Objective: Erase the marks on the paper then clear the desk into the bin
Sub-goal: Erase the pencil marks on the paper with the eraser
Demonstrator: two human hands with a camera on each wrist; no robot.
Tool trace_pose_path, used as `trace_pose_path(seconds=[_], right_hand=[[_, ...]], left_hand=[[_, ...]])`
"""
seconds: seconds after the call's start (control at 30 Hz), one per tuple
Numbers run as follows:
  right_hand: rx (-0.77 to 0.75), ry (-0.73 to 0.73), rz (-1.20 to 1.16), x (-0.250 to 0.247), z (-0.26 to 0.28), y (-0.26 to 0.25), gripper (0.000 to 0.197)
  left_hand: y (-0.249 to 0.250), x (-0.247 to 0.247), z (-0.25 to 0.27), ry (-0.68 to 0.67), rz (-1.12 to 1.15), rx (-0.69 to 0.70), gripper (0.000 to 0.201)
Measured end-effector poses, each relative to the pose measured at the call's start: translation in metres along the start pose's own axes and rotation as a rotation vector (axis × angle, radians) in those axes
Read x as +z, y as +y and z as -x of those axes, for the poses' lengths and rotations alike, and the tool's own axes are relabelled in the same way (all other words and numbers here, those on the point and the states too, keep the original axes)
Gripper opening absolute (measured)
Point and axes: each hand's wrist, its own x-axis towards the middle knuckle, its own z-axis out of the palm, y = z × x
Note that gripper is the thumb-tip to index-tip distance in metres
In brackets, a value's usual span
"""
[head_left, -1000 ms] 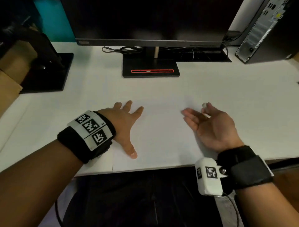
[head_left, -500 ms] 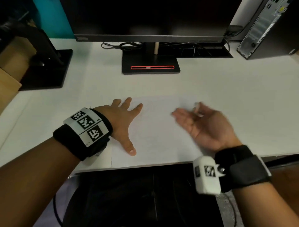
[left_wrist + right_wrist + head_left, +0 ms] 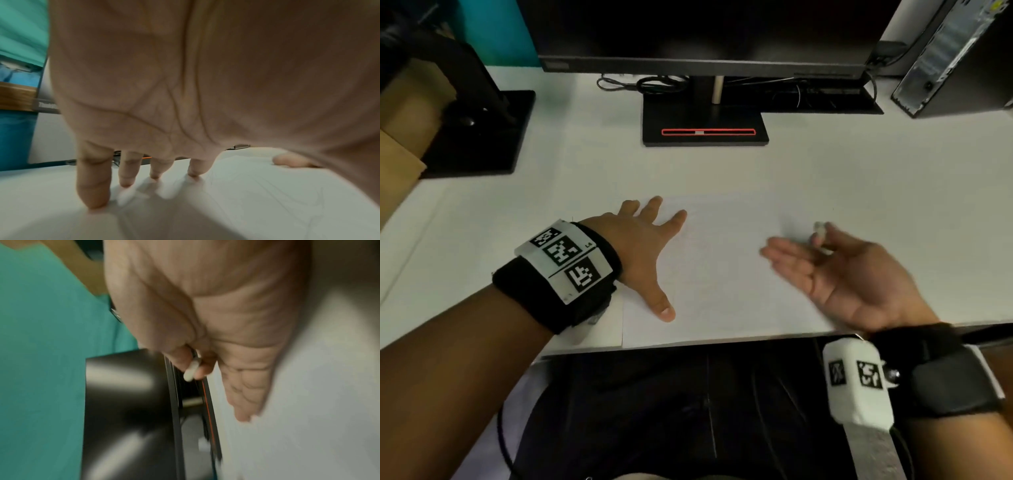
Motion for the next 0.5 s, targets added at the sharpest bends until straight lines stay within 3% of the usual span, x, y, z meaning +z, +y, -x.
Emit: trace_pose_path(seconds=[0.1, 0.17, 0.2, 0.27, 0.37, 0.43, 0.5], right_hand=[[-0.339, 0.252, -0.116, -0.027, -0.002, -0.040, 0.036], [-0.469, 0.256, -0.101, -0.027, 0.002, -0.044, 0.030], [-0.464, 0.198, -0.052, -0.019, 0.005, -0.041, 0.028], [-0.314, 0.028, 0.137, 0.000, 0.010, -0.022, 0.022], [-0.057, -0.146, 0.641, 0.021, 0.018, 0.005, 0.014], [-0.021, -0.159, 0.981, 0.026, 0.019, 0.009, 0.020], [-0.085, -0.084, 1.257, 0.025, 0.015, 0.001, 0.030]], left_hand=[[0.000, 0.001, -0.002, 0.015, -0.014, 0.003, 0.162], [0.000, 0.001, -0.003, 0.024, -0.019, 0.004, 0.161], [0.000, 0.001, -0.003, 0.027, -0.015, 0.003, 0.160], [0.001, 0.000, 0.000, 0.021, 0.016, 0.010, 0.152], [0.005, -0.002, 0.002, 0.009, 0.071, 0.041, 0.135], [0.008, -0.003, 0.003, -0.004, 0.082, 0.058, 0.126], [0.010, -0.002, 0.004, -0.020, 0.088, 0.060, 0.120]])
